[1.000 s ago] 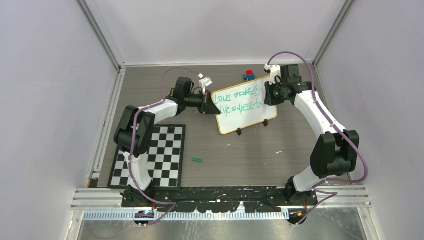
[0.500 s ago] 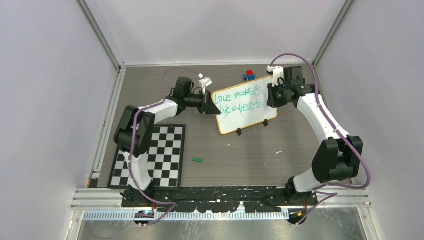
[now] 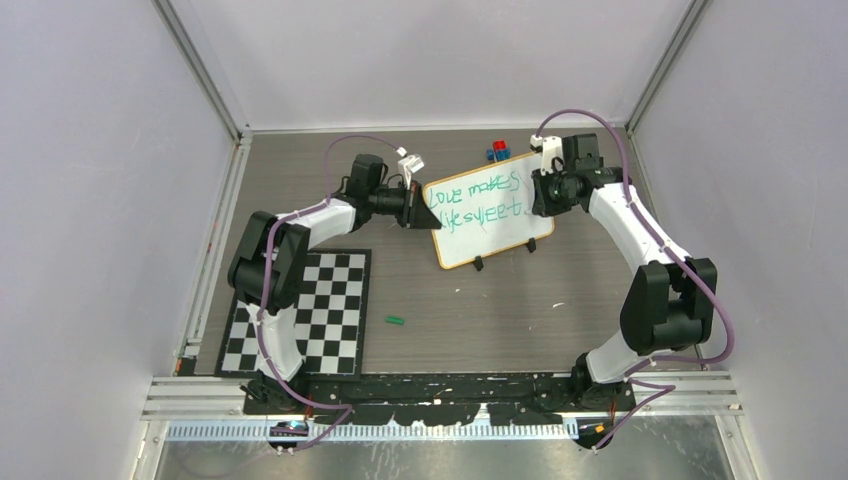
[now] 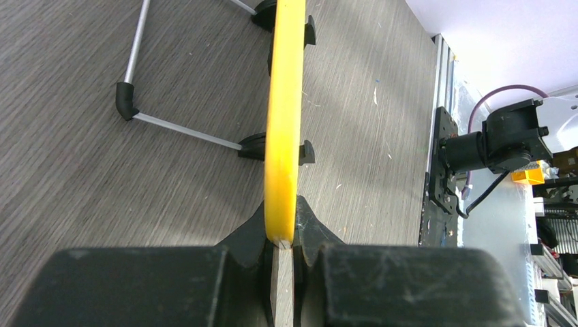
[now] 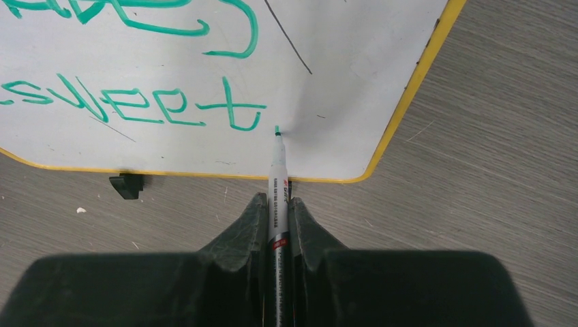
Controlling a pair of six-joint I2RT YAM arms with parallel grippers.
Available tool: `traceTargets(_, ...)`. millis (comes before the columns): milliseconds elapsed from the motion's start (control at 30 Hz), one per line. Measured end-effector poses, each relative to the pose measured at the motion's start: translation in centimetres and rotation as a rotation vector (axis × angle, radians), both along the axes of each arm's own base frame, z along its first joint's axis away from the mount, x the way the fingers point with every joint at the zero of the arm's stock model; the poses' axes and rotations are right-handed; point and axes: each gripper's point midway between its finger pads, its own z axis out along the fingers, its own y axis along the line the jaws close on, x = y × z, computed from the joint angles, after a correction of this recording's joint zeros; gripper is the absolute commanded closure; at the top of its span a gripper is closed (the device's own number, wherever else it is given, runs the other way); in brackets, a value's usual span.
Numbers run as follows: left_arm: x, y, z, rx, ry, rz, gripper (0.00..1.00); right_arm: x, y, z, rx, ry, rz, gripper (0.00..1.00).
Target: Write a sentence on the whiteboard
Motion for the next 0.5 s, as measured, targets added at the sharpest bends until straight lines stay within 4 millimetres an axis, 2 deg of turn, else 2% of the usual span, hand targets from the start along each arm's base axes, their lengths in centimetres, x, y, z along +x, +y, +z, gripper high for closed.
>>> traceTargets(267, 0.0, 0.0, 0.0, 0.0, -0.001, -0.001, 0.98, -0.1, 0.0, 0.0, 0.001, 0.005, 0.001, 1.0)
traceTargets(500, 0.0, 0.0, -0.1, 0.004, 0.002, 0.001, 0.64, -0.5, 1.0, 1.3, 0.048, 0.014, 0.036, 1.0)
